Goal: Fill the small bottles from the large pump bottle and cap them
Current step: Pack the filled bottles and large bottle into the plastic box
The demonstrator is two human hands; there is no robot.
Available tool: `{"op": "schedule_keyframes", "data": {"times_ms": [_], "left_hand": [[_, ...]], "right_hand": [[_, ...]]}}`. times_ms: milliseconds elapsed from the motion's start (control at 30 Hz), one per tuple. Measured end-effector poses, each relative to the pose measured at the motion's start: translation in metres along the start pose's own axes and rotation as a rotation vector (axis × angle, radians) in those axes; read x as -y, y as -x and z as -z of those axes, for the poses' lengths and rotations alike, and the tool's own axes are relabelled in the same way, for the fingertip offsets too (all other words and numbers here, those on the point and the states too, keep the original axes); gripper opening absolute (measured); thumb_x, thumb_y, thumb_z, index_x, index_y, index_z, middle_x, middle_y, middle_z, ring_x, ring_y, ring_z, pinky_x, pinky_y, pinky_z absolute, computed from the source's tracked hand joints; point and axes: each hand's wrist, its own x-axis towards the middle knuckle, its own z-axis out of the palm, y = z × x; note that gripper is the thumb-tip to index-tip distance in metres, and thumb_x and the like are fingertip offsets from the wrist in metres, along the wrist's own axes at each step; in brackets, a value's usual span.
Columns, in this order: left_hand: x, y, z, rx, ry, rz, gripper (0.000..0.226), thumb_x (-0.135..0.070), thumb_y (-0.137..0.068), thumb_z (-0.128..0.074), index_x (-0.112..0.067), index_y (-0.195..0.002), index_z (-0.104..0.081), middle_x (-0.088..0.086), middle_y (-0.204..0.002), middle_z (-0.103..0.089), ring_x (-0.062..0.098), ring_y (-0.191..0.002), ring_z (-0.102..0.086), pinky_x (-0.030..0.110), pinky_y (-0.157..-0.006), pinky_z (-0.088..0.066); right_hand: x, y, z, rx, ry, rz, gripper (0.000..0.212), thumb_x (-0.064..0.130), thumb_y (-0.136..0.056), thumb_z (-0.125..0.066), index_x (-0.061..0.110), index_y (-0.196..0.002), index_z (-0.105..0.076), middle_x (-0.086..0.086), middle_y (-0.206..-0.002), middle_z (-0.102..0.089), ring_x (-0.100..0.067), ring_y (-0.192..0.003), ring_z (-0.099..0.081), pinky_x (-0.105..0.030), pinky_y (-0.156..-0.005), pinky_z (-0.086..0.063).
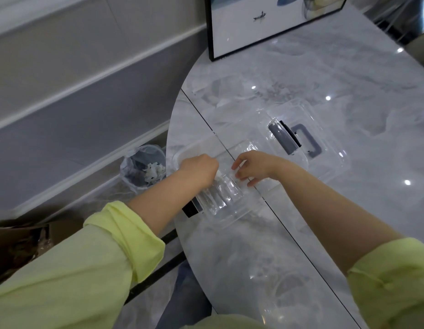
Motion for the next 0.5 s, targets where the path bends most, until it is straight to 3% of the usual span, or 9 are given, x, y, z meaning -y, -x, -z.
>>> {"op": "schedule_keyframes", "data": {"times_ms": [100,200,333,500], "left_hand": [[0.002,0.005,0.009,-0.016,0.295,-0.029,0.023,-0.010,-0.100,-0.051,-0.021,-0.111,-0.069,0.000,-0.116,-0.059,0.020,-0.103,-0.061,0.030,-0.078,-0.047],[0.003,0.016,0.020,-0.052,0.519,-0.053,0.022,-0.007,-0.099,-0.051,-0.024,-0.096,-0.065,-0.001,-0.105,-0.064,0.016,-0.093,-0.065,0.024,-0.074,-0.046],[0.002,0.031,0.030,-0.078,0.638,-0.057,0.018,-0.011,-0.099,-0.053,-0.023,-0.098,-0.066,-0.001,-0.097,-0.072,0.009,-0.081,-0.064,0.025,-0.076,-0.054],[-0.003,0.056,0.036,-0.057,0.675,-0.100,0.009,-0.021,-0.101,-0.057,-0.021,-0.105,-0.066,-0.005,-0.093,-0.070,0.006,-0.079,-0.066,0.018,-0.062,-0.046]], "right_hand": [[0.004,0.011,0.000,-0.077,0.061,0.021,0.026,0.005,-0.092,-0.070,0.013,-0.117,-0.066,-0.015,-0.115,-0.070,-0.026,-0.107,-0.069,-0.033,-0.075,-0.063],[0.008,0.025,-0.001,-0.141,0.101,0.049,0.023,0.003,-0.092,-0.068,0.015,-0.111,-0.068,-0.015,-0.110,-0.071,-0.028,-0.102,-0.071,-0.037,-0.080,-0.064],[0.013,0.048,-0.002,-0.231,0.102,0.109,0.018,0.003,-0.093,-0.066,0.017,-0.105,-0.069,-0.010,-0.105,-0.071,-0.025,-0.090,-0.070,-0.036,-0.082,-0.063],[0.015,0.080,-0.011,-0.287,0.099,0.147,0.016,0.006,-0.093,-0.069,0.017,-0.104,-0.070,-0.008,-0.105,-0.073,-0.029,-0.099,-0.073,-0.041,-0.089,-0.062]]}}
